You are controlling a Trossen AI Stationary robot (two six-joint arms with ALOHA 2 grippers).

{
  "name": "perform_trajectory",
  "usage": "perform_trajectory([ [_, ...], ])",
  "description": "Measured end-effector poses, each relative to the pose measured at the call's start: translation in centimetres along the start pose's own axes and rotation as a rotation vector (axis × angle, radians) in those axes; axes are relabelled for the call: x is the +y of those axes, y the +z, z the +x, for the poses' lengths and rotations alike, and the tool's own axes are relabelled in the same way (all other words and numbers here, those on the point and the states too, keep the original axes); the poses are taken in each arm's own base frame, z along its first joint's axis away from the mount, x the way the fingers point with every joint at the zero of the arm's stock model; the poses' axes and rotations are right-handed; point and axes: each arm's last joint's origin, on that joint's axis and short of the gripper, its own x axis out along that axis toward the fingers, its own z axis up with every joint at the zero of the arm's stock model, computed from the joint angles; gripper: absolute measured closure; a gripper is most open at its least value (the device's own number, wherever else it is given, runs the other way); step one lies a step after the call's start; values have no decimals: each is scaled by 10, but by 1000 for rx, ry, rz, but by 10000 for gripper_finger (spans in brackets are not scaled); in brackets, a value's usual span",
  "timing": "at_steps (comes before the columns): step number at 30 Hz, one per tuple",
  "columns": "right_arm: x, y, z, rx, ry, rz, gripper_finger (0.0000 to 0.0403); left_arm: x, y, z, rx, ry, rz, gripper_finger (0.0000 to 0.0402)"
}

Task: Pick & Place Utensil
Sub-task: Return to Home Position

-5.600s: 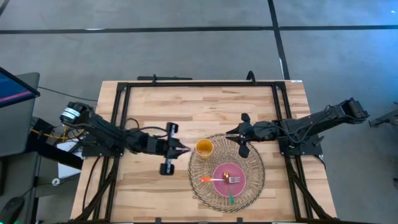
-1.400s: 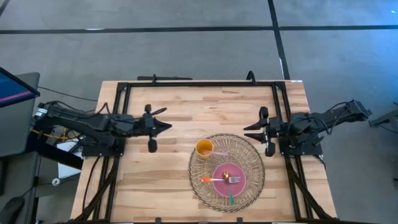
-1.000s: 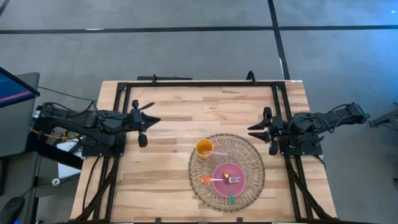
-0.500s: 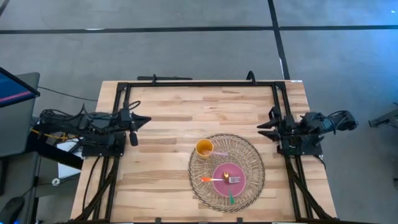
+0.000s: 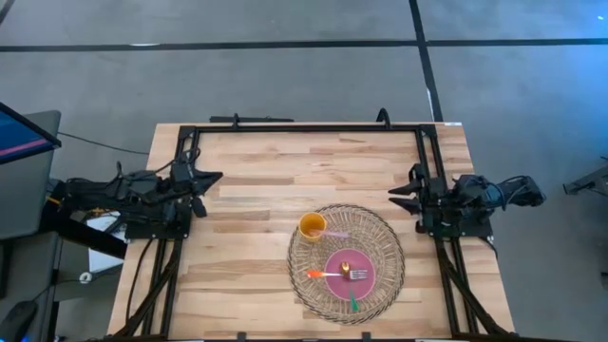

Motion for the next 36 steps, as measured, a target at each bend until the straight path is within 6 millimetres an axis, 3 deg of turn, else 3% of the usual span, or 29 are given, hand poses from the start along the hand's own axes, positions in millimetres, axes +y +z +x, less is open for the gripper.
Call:
perform_trajectory([
  [5, -2, -3, 0, 31, -27, 14, 310, -3, -8, 4, 6, -35, 2, 394],
  [10, -2, -6, 1, 38, -13, 15, 310, -10, -31, 13, 31, -54, 10, 394],
  [23, -5, -39, 10, 24, -45, -10, 310, -21, -86, 29, -10, -54, -12, 394],
  [36, -4, -41, 10, 41, 54, -33, 310, -25, -85, 29, -16, -181, 10, 394],
])
